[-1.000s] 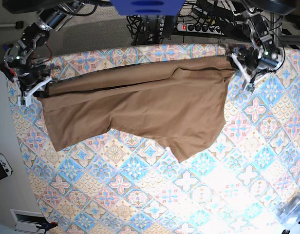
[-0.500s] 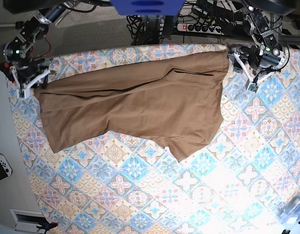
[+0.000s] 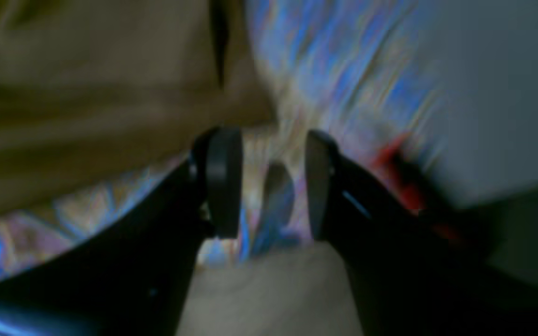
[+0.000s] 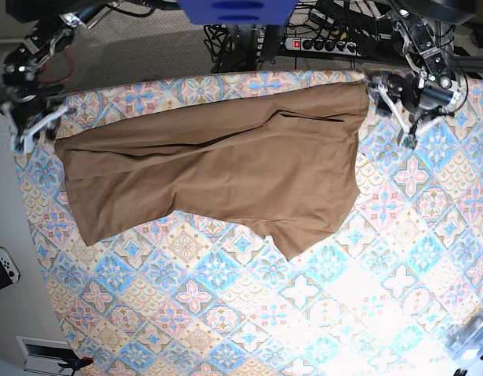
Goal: Layout the t-shirt on the table in an organized manner, then fold the t-shirt properly
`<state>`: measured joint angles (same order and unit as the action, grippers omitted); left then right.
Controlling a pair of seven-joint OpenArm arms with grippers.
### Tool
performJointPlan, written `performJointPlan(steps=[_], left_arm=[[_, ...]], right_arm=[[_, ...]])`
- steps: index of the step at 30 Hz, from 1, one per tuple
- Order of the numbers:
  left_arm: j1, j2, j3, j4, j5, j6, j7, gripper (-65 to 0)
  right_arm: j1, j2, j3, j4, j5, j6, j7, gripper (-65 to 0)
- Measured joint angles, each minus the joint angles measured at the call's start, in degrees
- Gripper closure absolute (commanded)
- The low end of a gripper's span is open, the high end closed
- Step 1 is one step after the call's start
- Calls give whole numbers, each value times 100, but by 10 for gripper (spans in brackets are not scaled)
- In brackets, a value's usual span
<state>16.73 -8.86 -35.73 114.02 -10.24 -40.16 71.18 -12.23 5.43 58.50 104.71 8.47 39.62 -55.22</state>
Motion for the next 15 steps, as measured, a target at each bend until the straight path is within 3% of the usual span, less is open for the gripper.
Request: performJointPlan(steps=[8, 13, 15], left_arm=[[-393, 31, 22, 20, -2, 2, -319, -340], [-566, 2, 365, 20, 0, 0, -435, -313], [-573, 35, 417, 20, -52, 0, -420, -294]], right_arm=[[129, 7, -57, -70, -96, 26, -177, -217], [1019, 901, -984, -302, 74, 48, 68, -217], [1158, 1008, -1217, -531, 114, 9, 127, -217]])
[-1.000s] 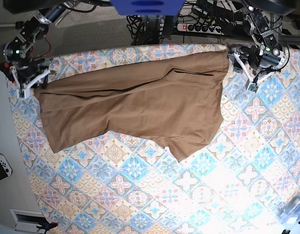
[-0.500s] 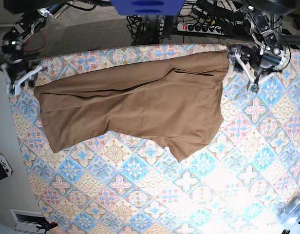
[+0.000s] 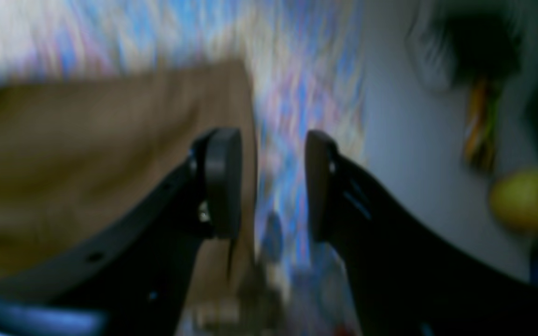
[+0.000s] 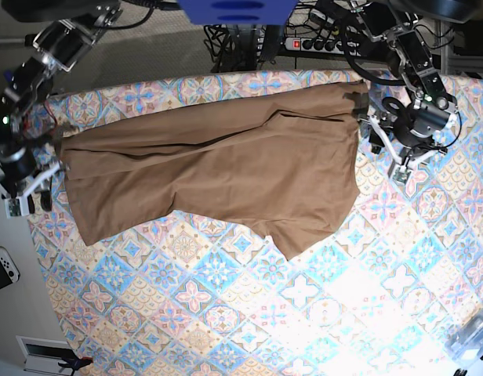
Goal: Layout the t-shirt on the table in an organized manner, then fold the t-shirt properly
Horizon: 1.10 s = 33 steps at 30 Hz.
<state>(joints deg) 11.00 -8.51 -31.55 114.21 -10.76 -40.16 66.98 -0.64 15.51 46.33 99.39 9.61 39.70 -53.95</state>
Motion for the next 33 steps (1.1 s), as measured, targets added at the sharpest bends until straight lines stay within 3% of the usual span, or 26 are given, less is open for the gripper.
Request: performJointPlan(steps=[5, 9, 12, 18, 24, 30, 33], left_arm=[[-223, -13, -4, -11, 96, -2, 66, -261], [-404, -22, 11, -11, 37, 0, -15, -261], [-459, -94, -7, -22, 164, 4, 98, -261], [-673, -256, 2, -22, 116, 2, 35, -265], [-671, -249, 4, -22, 98, 0, 37, -263], [-667, -247, -2, -22, 98, 2, 33, -262], [-667, -245, -13, -22, 98, 2, 33, -262]], right_arm=[[140, -105, -44, -975, -221, 59, -330, -217], [868, 229, -175, -1593, -85, -13, -15, -213], [1088, 389, -649, -2149, -181, 2, 28, -213], [2109, 573, -1725, -4135, -79, 42, 1355, -213], [2629, 1198, -2015, -6037, -234, -28, 2332, -213], [3224, 1403, -2455, -7263, -72, 2, 3432, -213], [3156, 1521, -2747, -7678, -140, -39, 3585, -213]])
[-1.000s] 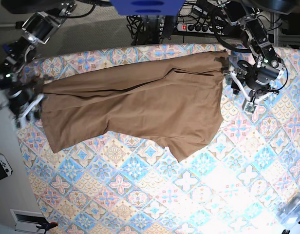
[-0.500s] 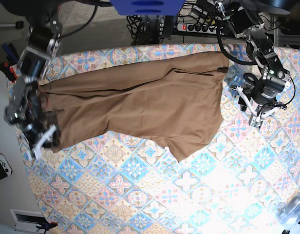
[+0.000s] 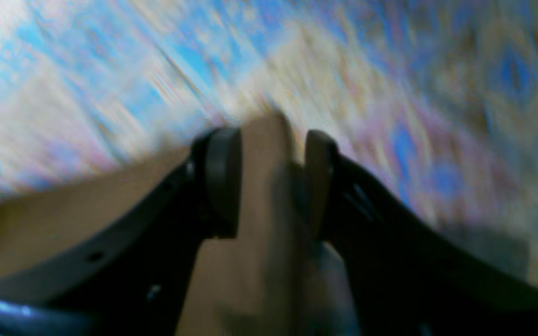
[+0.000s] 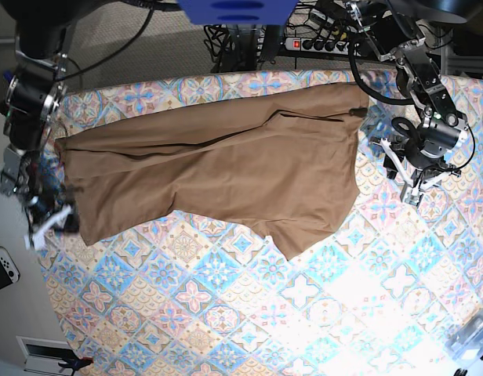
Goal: Layout the t-shirt on the table in an organized manner, then fold the t-shirt properly
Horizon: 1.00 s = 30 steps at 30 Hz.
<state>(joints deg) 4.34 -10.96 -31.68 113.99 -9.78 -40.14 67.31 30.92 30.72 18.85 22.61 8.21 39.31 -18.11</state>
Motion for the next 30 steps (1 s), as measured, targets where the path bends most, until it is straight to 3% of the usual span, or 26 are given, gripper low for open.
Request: performJointPlan(steps=[11, 18, 22, 25, 30], left_arm=[[7, -2, -11, 0, -2, 0, -2, -261], [9, 0, -11, 0, 0, 0, 0, -261], [-15, 0, -13, 0, 0, -2, 0, -261], [-24, -2, -9, 0, 0, 0, -2, -261], [-35, 2, -9, 0, -7, -2, -2, -261]], right_arm=[[-42, -63, -212, -769, 76, 39, 929, -215], [72, -9, -1416, -695, -448, -61, 1244, -214], [107, -437, -1460, -651, -601, -529, 1517, -214], [214, -717, -1475, -610, -1045, -435, 1532, -213], [214, -688, -1462, -610, -1486, -328, 1661, -213]])
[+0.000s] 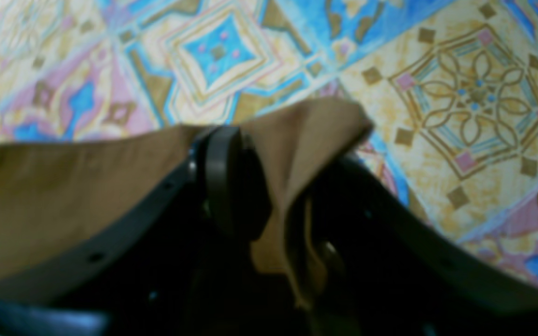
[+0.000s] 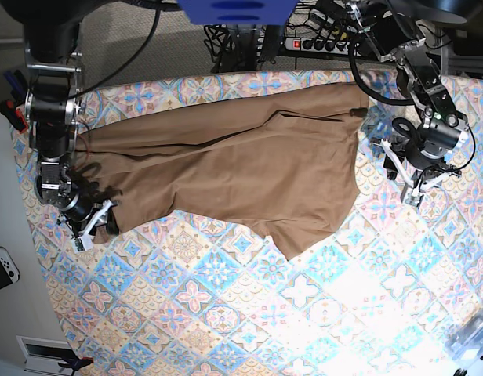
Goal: Layout the t-shirt on the table in an organized manner, then fold the t-shirt properly
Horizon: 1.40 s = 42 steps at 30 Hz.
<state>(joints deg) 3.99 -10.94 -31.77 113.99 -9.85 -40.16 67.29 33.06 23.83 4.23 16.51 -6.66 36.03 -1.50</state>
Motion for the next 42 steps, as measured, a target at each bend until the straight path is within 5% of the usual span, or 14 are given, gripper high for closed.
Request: performJointPlan(steps=[10, 16, 23, 34, 42], left_arm=[[-754, -7, 72, -507, 468, -4, 13, -263], [-1792, -343, 1633, -1445, 1071, -7, -155, -262], [-2293, -367, 2413, -3318, 1928, -31, -2588, -263], [-3215, -199, 2382, -5427, 2337, -11, -3438, -265], [-4015, -205, 2085, -8035, 2347, -2, -4806, -264]], right_arm=[[0, 2, 0, 24, -70, -2, 15, -213], [0, 2, 0, 31, -68, 0, -7, -213], [-2, 2, 4, 31, -63, -2, -4, -213], [-35, -33, 472, 31, -116, 42, -76, -213], [-17, -15, 531, 33, -70, 66, -317, -213]])
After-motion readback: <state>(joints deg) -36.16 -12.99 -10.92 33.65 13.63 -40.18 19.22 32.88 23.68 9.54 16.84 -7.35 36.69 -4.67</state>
